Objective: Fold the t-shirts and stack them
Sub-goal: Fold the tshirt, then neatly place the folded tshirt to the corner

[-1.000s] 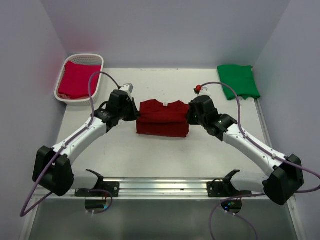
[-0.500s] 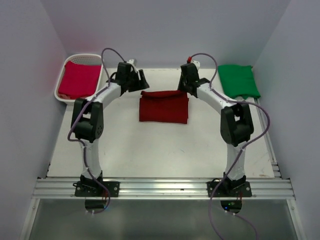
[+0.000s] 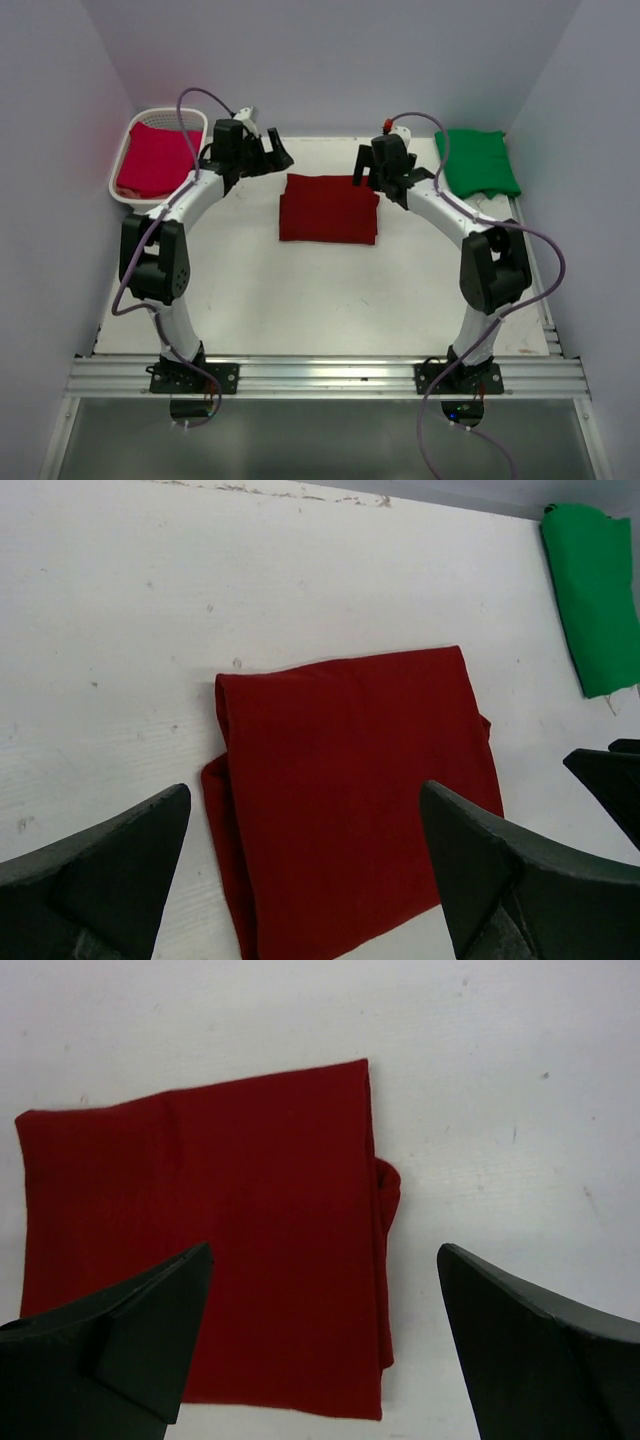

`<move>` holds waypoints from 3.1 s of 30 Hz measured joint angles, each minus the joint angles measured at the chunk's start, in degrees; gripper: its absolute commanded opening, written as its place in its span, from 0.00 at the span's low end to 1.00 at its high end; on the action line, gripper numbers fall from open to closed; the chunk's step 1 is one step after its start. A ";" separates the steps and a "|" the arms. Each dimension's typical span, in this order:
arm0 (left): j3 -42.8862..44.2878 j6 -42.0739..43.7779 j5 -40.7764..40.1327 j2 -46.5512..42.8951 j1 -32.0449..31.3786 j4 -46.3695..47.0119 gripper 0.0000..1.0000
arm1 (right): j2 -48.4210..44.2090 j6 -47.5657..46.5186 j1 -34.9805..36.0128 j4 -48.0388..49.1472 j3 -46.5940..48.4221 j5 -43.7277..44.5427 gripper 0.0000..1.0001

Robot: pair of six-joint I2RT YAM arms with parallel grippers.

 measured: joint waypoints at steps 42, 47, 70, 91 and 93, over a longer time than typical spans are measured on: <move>3.32 3.30 8.48 5.22 -12.63 3.63 0.00 | 8.20 9.09 -11.78 14.71 -12.61 -37.94 0.96; 5.14 3.26 9.01 14.36 -14.38 2.95 0.00 | 8.39 9.09 -11.78 14.86 -12.50 -38.16 0.94; -0.90 0.26 4.42 18.12 -16.22 7.48 0.00 | 13.00 10.08 -3.93 19.71 -10.78 -38.91 0.41; -9.49 0.39 0.02 3.37 -15.82 -2.16 0.28 | 0.98 19.45 -6.60 28.20 -29.40 -48.06 0.00; -10.25 0.59 -1.75 -2.29 -15.15 -3.45 0.52 | -1.75 20.92 -7.76 29.81 -31.10 -48.59 0.00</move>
